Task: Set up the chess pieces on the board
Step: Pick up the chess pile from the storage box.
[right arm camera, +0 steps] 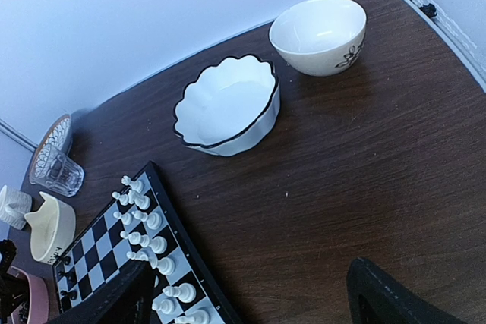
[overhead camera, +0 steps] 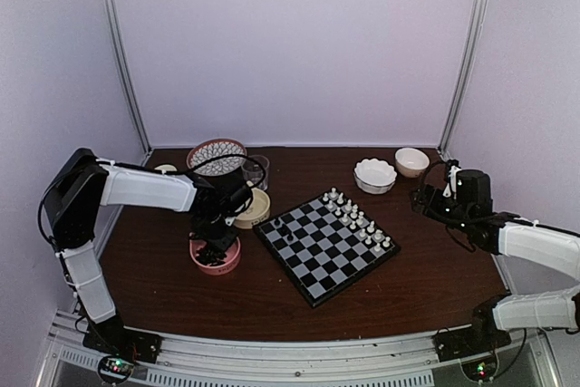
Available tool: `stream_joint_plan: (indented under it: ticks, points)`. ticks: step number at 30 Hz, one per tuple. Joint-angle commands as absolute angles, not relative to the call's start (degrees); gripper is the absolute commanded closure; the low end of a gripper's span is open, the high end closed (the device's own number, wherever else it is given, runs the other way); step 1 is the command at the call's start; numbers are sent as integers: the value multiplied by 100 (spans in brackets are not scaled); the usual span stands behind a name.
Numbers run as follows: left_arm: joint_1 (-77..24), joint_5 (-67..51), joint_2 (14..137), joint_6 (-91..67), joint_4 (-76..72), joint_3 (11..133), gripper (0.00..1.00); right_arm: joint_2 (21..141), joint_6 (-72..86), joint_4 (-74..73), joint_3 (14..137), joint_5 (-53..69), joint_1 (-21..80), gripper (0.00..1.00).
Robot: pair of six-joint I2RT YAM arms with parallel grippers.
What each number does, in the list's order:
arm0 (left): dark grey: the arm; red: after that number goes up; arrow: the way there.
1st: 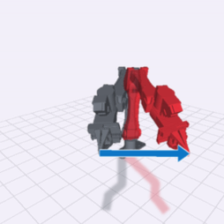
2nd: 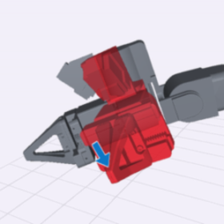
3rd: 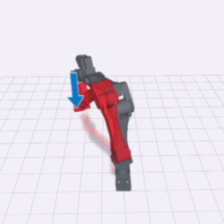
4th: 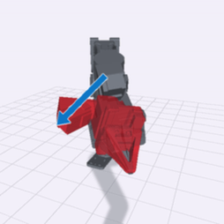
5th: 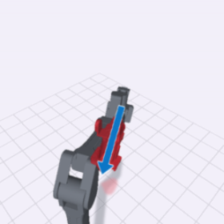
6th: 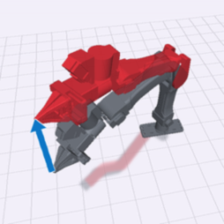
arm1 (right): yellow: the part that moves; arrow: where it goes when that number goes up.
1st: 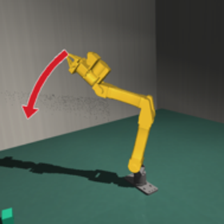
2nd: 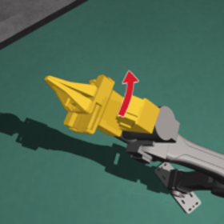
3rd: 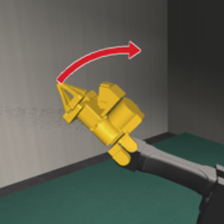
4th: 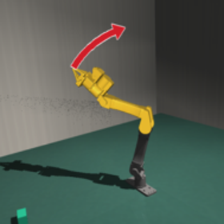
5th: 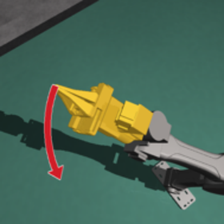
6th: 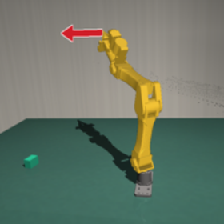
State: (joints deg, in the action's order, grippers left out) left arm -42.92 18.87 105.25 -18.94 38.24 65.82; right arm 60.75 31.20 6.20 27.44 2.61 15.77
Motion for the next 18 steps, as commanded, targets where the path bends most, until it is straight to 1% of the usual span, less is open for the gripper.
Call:
stream_joint_plan:
  ticks: [1, 8, 10, 13, 18]
  points:
    - [-4265, 2002, 10441, -1975, 4032, 6653, 96, 5968, 3028, 592, 2769, 71, 1600, 9]
    - [-4360, 1566, 9494, -1898, 3460, 6197, 96, 6025, 2995, 604, 2790, 134, 1600, 9]
    - [-4404, 1470, 9257, -1881, 3271, 6024, 96, 6033, 2920, 702, 2781, 328, 1606, 9]
    - [-4416, 1372, 8966, -1889, 2952, 5790, 96, 6059, 2846, 851, 2772, 582, 1645, 9]
    - [-4421, 1355, 8739, -1944, 2626, 5566, 97, 6202, 2786, 890, 2820, 590, 1701, 9]
